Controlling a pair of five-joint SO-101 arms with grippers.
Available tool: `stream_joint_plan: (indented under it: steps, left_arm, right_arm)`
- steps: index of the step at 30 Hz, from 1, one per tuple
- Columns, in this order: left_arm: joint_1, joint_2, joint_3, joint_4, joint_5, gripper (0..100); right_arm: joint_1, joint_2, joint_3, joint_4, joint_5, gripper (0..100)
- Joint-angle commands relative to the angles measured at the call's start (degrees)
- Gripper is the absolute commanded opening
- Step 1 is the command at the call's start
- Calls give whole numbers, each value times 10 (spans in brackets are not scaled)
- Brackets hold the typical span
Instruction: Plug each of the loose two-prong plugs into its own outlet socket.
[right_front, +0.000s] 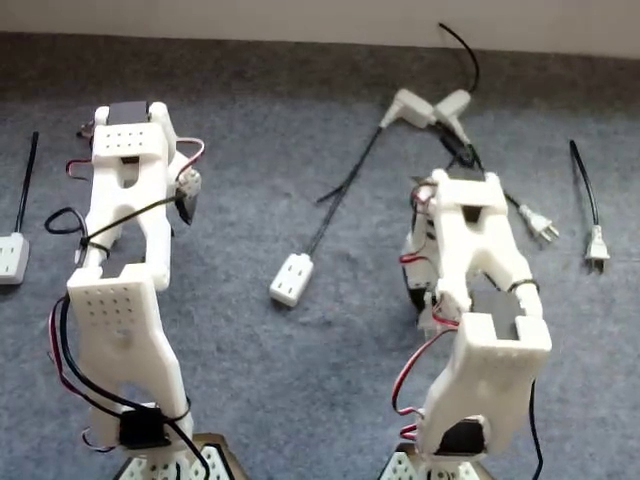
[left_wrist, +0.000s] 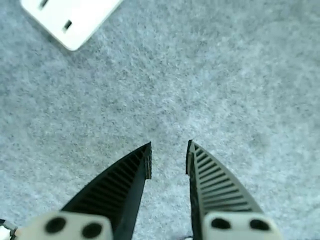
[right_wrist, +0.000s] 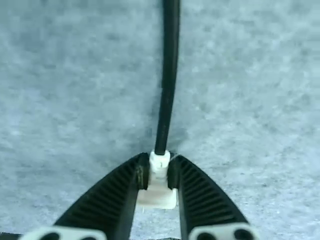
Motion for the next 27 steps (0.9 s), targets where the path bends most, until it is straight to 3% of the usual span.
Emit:
stream_joint_plan:
  steps: [1, 6, 11, 21, 27]
  left_arm:
    - [-3, -7, -19, -4, 4, 137]
    - [-19, -9, -19, -4, 4, 139]
    - [-57, -9, -19, -18, 4, 139]
    - [-228, 7, -17, -59, 3, 140]
    - [-299, 21, -78, -61, -101, 140]
  right_arm:
    - [-58, -7, -93, 67, -5, 60]
    - [-158, -6, -216, 122, -74, 60]
    - [-264, 0, -308, 106, -107, 60]
    - [-413, 148, -424, -9, -161, 62]
    - [-477, 265, -616, -19, -162, 62]
